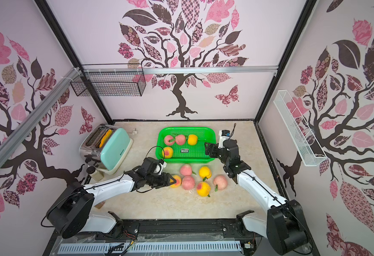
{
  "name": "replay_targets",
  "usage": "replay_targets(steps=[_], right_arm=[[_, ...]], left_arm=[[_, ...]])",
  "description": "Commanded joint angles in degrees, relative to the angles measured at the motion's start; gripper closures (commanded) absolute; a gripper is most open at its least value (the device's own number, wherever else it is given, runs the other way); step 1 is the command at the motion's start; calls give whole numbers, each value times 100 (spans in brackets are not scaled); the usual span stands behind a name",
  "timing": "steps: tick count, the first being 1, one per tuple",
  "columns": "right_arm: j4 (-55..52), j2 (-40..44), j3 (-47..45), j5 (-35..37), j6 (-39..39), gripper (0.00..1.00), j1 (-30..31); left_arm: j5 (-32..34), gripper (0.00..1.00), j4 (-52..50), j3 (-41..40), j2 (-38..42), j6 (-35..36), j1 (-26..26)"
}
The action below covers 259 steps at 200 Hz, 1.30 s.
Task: Put the peaches into the basket
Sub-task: Pick up the peach from the center of the board, then place the peach in the basket.
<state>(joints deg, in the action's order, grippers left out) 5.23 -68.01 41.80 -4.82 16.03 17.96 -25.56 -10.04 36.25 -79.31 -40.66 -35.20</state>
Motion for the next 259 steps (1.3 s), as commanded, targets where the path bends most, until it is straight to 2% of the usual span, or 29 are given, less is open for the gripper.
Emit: replay_targets(steps=[1, 77, 117, 180, 259], right_arm=[[0, 18, 42, 60, -39, 15, 29], [19, 16, 29, 42, -21, 15, 26], [18, 42, 18, 34, -12, 15, 25], [10, 88, 12, 51, -12, 15, 31], [20, 114, -16, 78, -21, 15, 27]], left_arm=[[219, 43, -269, 41, 425, 115, -16], [827, 43, -912, 18, 1687, 358, -18], [1268, 43, -1171, 251, 2030, 521, -13], [1549, 43, -1400, 964, 1731, 984, -5], [1520, 43, -1039, 1874, 897, 1245, 169]])
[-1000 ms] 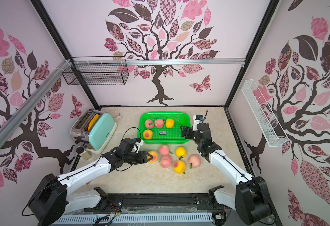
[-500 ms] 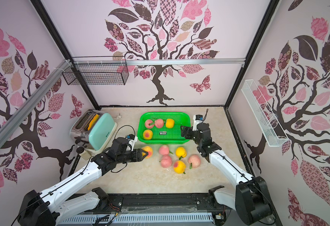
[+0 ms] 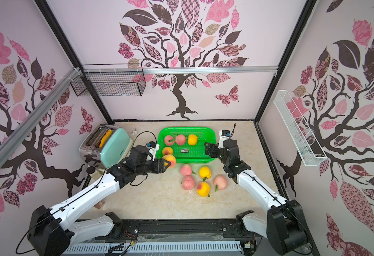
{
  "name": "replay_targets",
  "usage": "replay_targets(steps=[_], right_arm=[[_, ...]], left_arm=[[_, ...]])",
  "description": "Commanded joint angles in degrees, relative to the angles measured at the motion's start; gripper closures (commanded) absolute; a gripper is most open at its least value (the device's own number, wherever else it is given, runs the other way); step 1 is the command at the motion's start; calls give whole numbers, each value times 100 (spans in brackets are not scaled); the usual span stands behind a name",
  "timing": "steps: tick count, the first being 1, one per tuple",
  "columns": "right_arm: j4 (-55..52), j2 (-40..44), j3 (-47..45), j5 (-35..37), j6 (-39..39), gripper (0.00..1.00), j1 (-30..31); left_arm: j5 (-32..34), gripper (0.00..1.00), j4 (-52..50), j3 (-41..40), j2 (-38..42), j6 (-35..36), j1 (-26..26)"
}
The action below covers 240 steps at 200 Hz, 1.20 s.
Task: Put the peaches into the basket
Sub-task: Place the peach in the basket.
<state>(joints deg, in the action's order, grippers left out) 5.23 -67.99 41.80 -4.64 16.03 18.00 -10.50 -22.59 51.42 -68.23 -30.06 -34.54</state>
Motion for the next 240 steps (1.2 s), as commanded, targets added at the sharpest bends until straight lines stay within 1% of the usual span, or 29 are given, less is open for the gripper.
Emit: replay_targets(steps=[1, 69, 95, 164, 240], right_arm=[[21, 111, -20, 60, -17, 15, 25], [48, 128, -52, 128, -21, 15, 24], [50, 103, -67, 174, -43, 15, 26], [134, -46, -94, 253, -25, 15, 28], [190, 41, -178, 305, 31, 15, 24]], left_arm=[[9, 43, 218, 372, -223, 185, 105], [-529, 43, 434, 1313, -1243, 448, 402], [-728, 43, 570, 1583, -1630, 497, 409], [-961, 43, 737, 2294, -2584, 519, 413], [-1264, 43, 643, 3705, -3875, 421, 412]])
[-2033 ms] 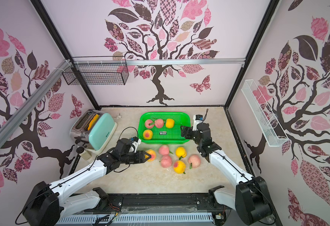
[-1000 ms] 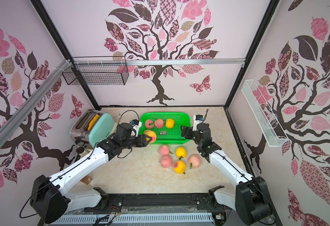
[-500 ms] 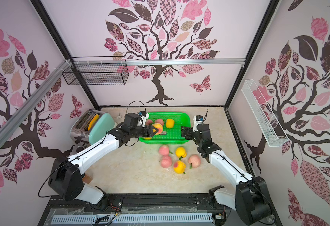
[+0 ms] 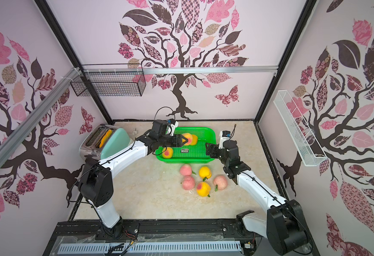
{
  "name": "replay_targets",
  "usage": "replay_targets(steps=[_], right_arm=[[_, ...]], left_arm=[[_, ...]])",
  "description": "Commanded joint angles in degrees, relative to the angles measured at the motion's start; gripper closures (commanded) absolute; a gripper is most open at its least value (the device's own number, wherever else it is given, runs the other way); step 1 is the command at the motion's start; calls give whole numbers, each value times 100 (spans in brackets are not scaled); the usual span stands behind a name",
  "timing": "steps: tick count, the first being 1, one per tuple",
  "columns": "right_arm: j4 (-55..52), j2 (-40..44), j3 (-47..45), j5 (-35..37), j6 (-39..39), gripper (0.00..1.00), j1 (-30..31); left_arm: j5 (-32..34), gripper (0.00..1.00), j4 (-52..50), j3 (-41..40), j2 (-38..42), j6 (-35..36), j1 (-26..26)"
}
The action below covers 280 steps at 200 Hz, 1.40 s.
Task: Put the peaches into the basket
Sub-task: Place the peach in the basket.
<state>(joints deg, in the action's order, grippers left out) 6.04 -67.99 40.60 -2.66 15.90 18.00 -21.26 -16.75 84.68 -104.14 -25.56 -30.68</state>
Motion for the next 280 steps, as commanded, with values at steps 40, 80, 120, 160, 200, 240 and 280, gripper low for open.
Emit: replay_targets(steps=[40, 80, 120, 160, 200, 240, 280], right_arm=[[143, 91, -115, 185, 80, 15, 26], [222, 163, -218, 313, 124, 15, 28], [274, 287, -289, 362, 167, 15, 21], [295, 356, -347, 396, 197, 15, 25], [351, 396, -376, 375, 229, 15, 23], [358, 444, -426, 441, 190, 15, 27], [374, 453, -430, 424, 185, 15, 28]], left_arm=[[-276, 43, 147, 993, -899, -138, -77], [-288, 43, 145, 1755, -1544, -227, -242], [-212, 43, -74, 2527, -2168, -227, -332], [70, 41, -149, 3003, -2552, -297, -356], [215, 39, -378, 3591, -3074, -264, -484], [350, 38, -531, 3946, -3420, -291, -501], [479, 36, -495, 3968, -3523, -360, -501]])
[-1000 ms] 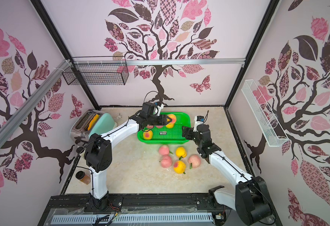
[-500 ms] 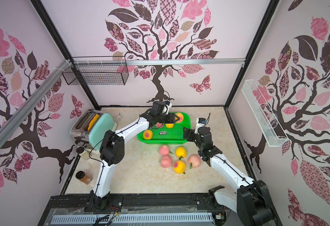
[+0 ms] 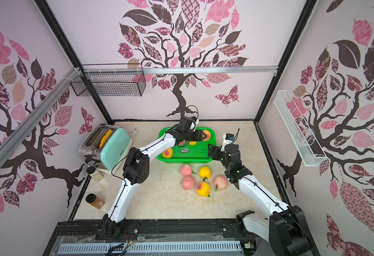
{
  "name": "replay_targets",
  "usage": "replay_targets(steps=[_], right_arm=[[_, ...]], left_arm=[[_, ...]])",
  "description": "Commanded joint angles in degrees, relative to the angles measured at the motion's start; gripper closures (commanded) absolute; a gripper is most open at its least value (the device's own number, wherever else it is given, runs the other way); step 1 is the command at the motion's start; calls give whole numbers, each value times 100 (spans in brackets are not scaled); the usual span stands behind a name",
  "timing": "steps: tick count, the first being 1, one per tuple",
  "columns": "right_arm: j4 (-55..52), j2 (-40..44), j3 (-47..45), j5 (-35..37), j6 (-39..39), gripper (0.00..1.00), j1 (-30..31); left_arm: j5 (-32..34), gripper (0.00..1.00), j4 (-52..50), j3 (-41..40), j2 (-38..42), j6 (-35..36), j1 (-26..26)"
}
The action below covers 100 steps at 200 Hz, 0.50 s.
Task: Put the peaches into the basket
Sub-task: Place the peach in the basket.
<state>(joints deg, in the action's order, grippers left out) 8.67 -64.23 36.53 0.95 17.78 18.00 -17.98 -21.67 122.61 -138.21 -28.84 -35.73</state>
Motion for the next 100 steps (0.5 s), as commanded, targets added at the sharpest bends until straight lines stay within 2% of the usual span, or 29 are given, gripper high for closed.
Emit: replay_targets(steps=[1, 42, 100], right_arm=[[115, 77, -24, 63, -3, 15, 28], [127, 59, -15, 46, -3, 15, 24], [126, 77, -24, 6, 6, 15, 27]], left_arm=[[148, 37, 1, 176, -113, -33, 0], [328, 34, -32, 200, -197, -22, 4], [396, 25, -48, 193, -262, -73, 4]])
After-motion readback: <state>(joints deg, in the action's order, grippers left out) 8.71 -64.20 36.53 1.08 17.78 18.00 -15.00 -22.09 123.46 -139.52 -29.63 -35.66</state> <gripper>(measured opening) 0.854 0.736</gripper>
